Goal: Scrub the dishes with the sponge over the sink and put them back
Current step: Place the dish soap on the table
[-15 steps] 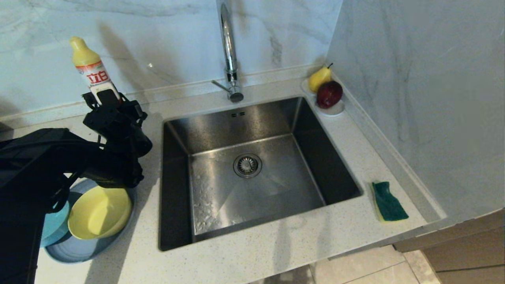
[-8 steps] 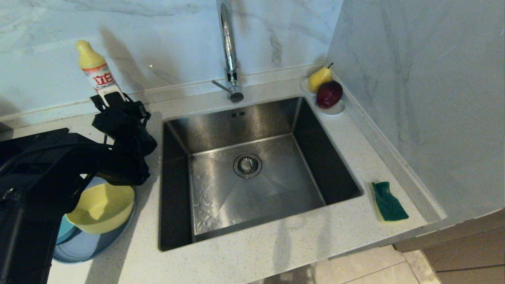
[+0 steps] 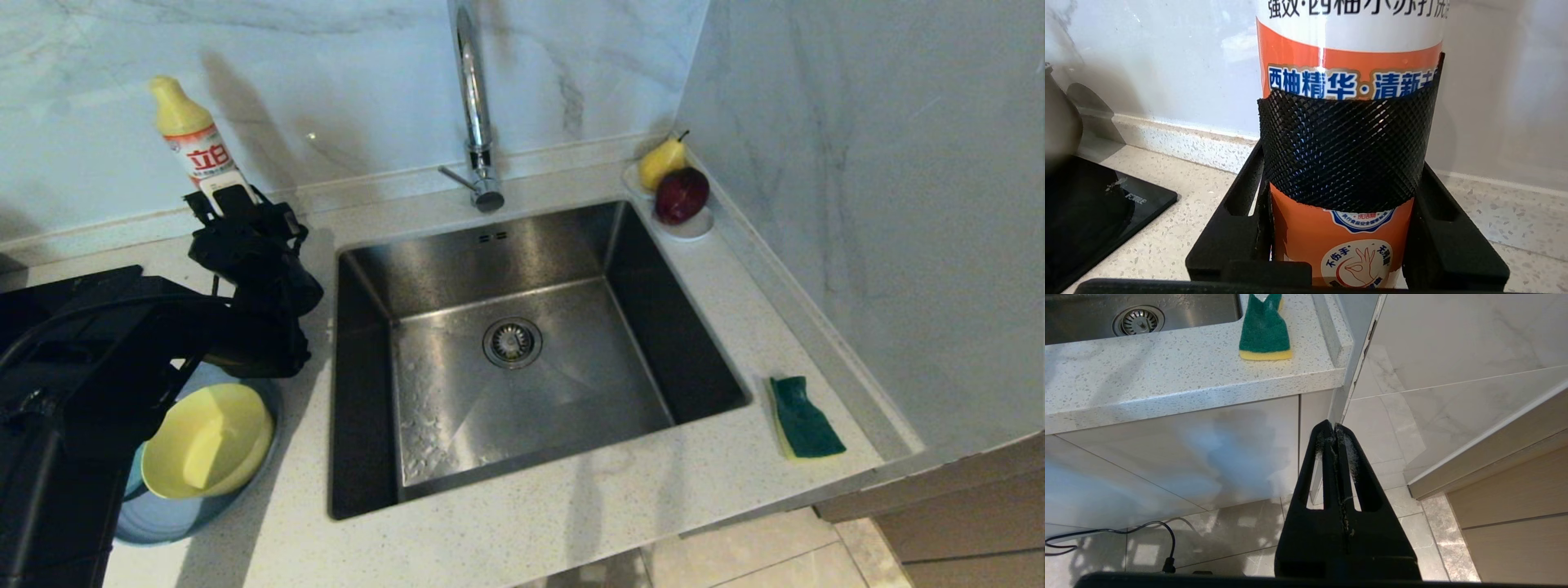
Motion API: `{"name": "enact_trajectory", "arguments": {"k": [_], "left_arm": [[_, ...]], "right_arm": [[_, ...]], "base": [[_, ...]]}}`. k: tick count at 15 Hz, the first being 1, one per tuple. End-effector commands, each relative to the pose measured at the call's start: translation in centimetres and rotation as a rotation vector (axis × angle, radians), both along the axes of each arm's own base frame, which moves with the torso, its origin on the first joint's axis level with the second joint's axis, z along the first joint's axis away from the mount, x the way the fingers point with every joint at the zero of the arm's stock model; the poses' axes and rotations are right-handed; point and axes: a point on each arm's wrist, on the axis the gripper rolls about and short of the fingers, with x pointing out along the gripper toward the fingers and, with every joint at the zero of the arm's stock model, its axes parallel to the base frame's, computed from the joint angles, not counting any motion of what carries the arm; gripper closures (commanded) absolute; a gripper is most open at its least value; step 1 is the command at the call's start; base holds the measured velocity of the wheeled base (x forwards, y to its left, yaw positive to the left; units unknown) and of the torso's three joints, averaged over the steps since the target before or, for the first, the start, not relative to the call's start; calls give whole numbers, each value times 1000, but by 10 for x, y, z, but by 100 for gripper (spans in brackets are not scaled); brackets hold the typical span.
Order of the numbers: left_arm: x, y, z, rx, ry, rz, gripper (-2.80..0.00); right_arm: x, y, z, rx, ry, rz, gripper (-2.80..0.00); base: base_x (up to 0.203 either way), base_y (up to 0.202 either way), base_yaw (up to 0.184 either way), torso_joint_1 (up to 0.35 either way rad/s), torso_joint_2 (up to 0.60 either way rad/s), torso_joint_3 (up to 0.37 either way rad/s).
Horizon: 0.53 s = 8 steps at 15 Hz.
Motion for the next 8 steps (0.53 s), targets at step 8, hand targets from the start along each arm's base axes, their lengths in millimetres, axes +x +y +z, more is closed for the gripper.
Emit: {"name": "enact_trajectory", "arguments": {"k": [8], "left_arm": [[3, 0, -7, 4, 13, 9, 0]], "right_arm": [[0, 0, 0, 0, -1, 1, 0]], "base": [[0, 0, 0, 0, 0, 0]]}}
